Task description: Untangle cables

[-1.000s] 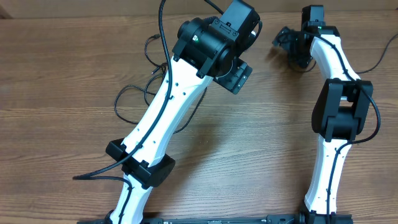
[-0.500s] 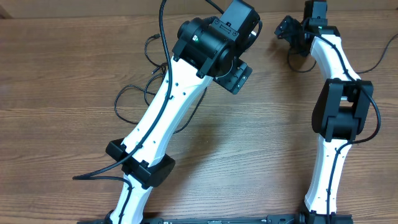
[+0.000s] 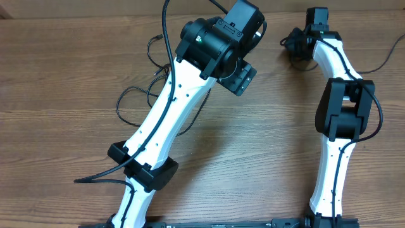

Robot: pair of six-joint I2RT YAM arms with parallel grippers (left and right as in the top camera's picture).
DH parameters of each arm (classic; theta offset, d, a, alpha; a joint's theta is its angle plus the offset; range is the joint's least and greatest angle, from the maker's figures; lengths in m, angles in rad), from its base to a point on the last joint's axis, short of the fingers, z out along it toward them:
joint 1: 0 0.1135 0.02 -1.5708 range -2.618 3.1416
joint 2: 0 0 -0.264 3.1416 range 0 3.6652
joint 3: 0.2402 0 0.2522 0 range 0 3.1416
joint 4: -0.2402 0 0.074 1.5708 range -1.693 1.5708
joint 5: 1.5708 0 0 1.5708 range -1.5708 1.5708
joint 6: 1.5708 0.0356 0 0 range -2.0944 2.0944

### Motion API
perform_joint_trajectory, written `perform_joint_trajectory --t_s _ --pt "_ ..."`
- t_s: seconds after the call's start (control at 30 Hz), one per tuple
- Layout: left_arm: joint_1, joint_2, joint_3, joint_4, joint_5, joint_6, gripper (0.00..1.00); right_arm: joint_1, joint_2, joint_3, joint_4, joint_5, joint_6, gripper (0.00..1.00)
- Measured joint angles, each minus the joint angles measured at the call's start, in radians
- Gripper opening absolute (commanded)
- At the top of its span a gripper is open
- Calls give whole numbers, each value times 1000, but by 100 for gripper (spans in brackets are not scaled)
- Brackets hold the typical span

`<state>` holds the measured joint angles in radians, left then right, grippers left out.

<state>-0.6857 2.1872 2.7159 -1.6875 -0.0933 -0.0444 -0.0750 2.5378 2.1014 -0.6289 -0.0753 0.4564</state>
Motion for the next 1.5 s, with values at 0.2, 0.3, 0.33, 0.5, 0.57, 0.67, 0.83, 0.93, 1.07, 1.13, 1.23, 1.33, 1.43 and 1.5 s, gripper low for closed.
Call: perform_joint_trajectory --t_s 0.2,0.3,0.33,0.5,0.57,0.67,0.83,0.93,1.07,1.13,1.23,1.33,1.43,1.5 --pt "0 0 0 0 0 0 84 0 -11 -2 -18 -10 -50 4" --pt "0 0 0 0 0 0 83 0 -39 -2 -24 -13 -98 4" --pt "0 0 0 0 0 0 83 0 -56 -2 -23 -13 -121 4" --pt "0 0 0 0 0 0 83 0 -187 0 32 54 -249 4" --pt "0 0 0 0 0 0 83 0 -237 10 78 105 -307 4" --pt "0 0 0 0 0 0 83 -1 -295 29 157 166 -423 4" --pt "0 0 0 0 0 0 83 -8 -319 33 248 200 -510 4" --pt "0 0 0 0 0 0 82 -32 -319 33 270 174 -487 4" --pt "0 0 0 0 0 0 81 -123 -319 33 301 59 -422 4" --pt "0 0 0 0 0 0 81 -197 -319 33 324 -8 -383 4" --pt "0 0 0 0 0 0 80 -307 -319 33 368 -76 -339 4" --pt "0 0 0 13 0 -1 78 -415 -319 33 386 -106 -307 4" --pt "0 0 0 50 0 -5 75 -507 -319 33 401 -121 -286 4" --pt "0 0 0 61 0 -10 69 -550 -314 33 412 -127 -274 4"
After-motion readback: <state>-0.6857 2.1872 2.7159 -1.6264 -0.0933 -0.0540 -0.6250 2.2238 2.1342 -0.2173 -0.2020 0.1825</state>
